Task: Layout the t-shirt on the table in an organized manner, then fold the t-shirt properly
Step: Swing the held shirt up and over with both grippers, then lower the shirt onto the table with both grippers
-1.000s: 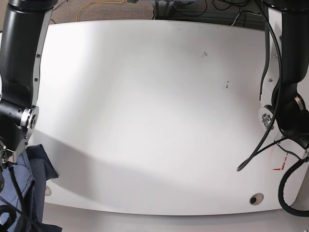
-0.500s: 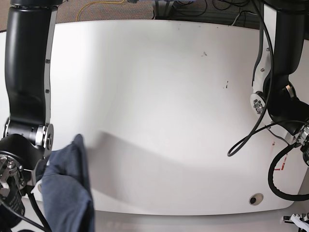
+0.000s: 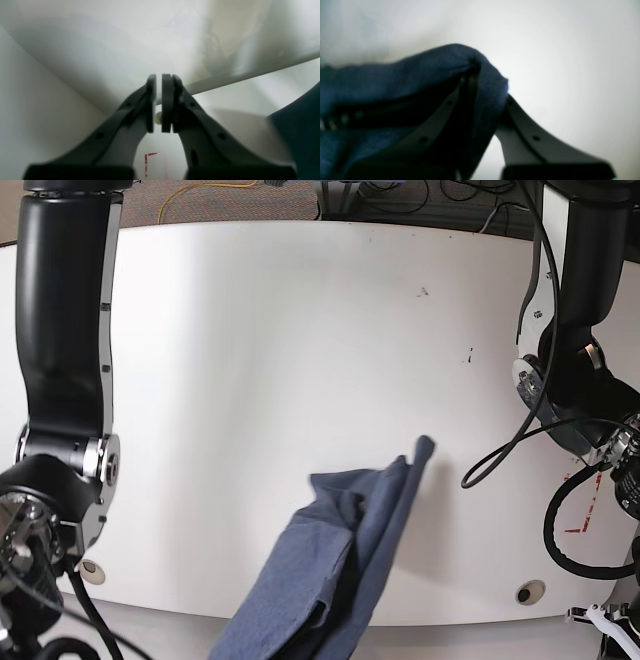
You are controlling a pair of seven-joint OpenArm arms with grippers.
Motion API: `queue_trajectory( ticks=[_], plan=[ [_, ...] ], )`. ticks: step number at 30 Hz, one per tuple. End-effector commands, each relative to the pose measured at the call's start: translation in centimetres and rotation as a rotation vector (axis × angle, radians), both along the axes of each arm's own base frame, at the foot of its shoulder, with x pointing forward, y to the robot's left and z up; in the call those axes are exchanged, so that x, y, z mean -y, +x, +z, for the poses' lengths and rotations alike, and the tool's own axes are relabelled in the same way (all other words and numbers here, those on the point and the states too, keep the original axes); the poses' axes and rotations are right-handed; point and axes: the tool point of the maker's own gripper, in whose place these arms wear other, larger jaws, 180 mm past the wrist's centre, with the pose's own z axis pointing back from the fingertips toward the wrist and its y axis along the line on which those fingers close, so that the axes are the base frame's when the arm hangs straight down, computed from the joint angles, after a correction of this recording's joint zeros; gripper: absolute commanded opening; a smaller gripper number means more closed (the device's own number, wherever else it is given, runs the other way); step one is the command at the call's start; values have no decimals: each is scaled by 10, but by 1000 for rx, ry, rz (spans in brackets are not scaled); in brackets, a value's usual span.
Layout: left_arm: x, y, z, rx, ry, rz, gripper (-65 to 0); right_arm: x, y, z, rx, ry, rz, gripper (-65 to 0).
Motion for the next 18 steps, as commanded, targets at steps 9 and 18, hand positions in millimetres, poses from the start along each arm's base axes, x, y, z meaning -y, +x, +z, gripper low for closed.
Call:
queue_trajectory(
  ticks=[9, 18],
  plan=[
    [13, -3, -34, -38, -5, -31, -628, 47, -11, -162, -232, 5, -106, -650],
    [22, -19, -106, -172, -3, -42, -626, 65, -40, -323, -538, 159, -98, -650]
  ],
)
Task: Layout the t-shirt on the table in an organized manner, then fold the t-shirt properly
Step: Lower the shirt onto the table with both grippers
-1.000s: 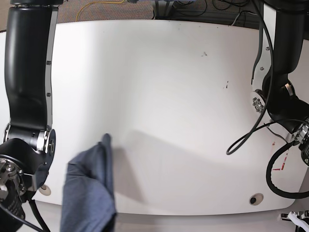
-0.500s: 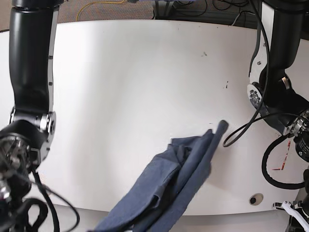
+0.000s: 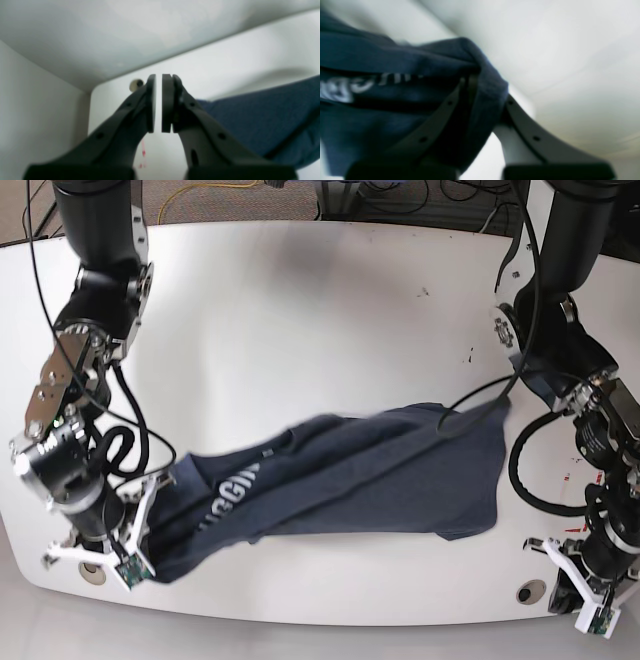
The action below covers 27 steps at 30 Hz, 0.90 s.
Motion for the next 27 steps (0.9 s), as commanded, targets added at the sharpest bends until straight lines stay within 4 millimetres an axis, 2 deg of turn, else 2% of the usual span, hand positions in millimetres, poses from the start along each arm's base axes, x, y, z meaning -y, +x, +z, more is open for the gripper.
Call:
queue_trajectory(
  ticks=[1, 5, 6, 11, 18, 20, 27],
  plan=[
    [10, -2, -1, 28, -20, -25, -626, -9, -7, -11, 30, 49, 37, -650],
    [17, -11, -39, -41, -40, -38, -607, -15, -24, -45, -26, 91, 56, -650],
    [18, -15, -52, -68, -44, -40, -586, -17, -28, -53, -40, 98, 61, -650],
    [17, -33, -94, -164, -52, -35, -479, -17, -41, -76, -101, 104, 60, -650],
    [10, -59, -145, -280, -96, 3, -321, -13, -51, -89, -137, 115, 45, -650],
    [8, -68, -157, -309, -104, 14, -296, -13, -53, -92, -145, 115, 45, -650],
    [7, -95, -193, -403, -108, 22, -290, -13, -55, -95, -152, 115, 44, -650]
  ],
)
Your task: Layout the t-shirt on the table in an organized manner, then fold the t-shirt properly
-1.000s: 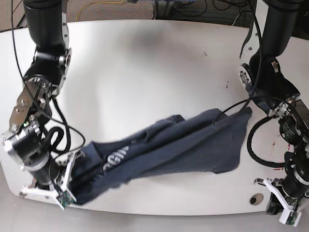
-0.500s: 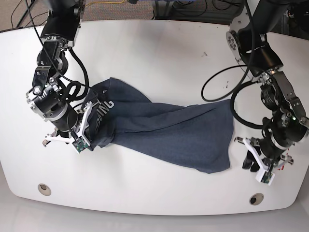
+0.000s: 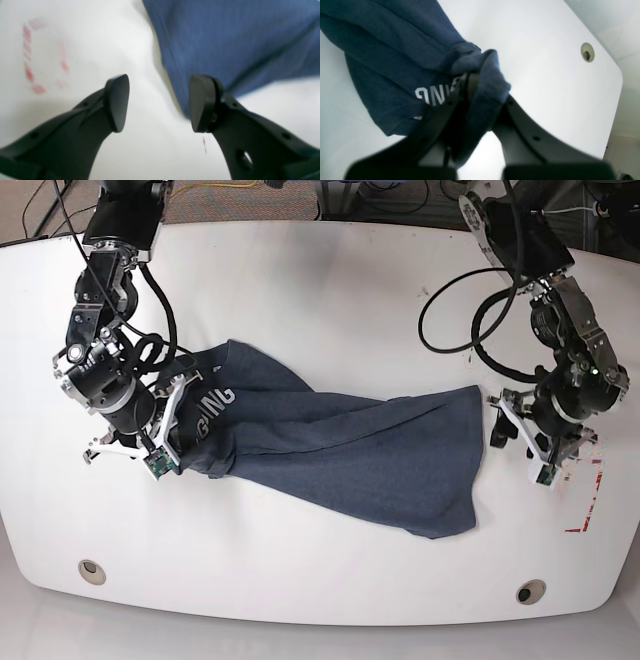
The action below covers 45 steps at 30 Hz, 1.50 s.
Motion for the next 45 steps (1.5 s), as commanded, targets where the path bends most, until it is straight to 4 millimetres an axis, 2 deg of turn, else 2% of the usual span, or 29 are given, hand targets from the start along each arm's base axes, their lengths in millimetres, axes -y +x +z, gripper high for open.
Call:
queue_trajectory(
  ticks=[1, 5, 17, 29, 37, 45],
  plan=[
    [0, 1, 7, 35, -5, -7, -290, 0, 6, 15, 55, 7, 7, -650],
    [1, -9, -17, -30, -31, -5, -290, 0, 4, 13, 48, 7, 7, -650],
    [7, -20, -73, -144, -152, 15, -290, -7, -1, 5, 31, 32, 9, -650],
    [27, -11, -88, -165, -251, 19, -290, -7, -4, 0, 16, 34, 6, -650],
    [43, -11, -110, -204, -333, 23, -290, 5, -5, 3, 26, 38, -33, -650],
    [52, -6, -117, -220, -372, 20, -296, 12, -5, 5, 31, 38, -52, -650]
  ],
)
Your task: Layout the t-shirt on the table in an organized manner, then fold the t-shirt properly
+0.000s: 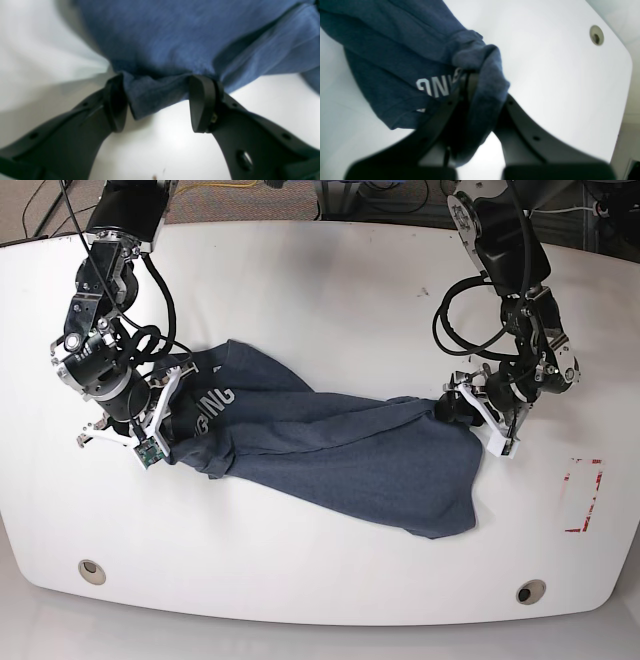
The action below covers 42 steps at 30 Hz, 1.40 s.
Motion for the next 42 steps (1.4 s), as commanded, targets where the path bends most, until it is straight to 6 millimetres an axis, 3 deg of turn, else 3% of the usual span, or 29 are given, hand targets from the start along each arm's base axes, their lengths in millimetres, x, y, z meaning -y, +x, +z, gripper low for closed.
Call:
queue_trajectory(
  ticks=[1, 3, 9, 10, 13, 20, 29, 38, 42],
  plan=[
    [0, -7, -7, -49, 32, -18, -307, 0, 6, 16, 56, 0, 9, -650],
    [7, -6, -7, -47, 18, -22, -353, 0, 6, 16, 56, 0, 9, -650],
    [11, -6, -8, -48, 15, -25, -611, 0, 6, 16, 56, 0, 9, -650],
    [11, -6, -8, -48, 15, -25, -626, 0, 6, 16, 56, 0, 9, -650],
    [9, -6, -6, -41, 19, -23, -626, 0, 6, 16, 56, 0, 9, -650],
    [-4, 1, 25, 61, 84, -8, -628, 0, 7, 16, 57, 0, 9, -650],
    [-29, 6, 81, 181, 217, 18, -628, 1, 7, 17, 59, 0, 7, -650],
    [-68, 4, 126, 216, 316, 117, -628, 18, -1, 12, 46, 2, -46, -650],
    [-78, 10, 156, 284, 366, 144, -636, 23, -4, 10, 39, 3, -63, -650]
  ],
)
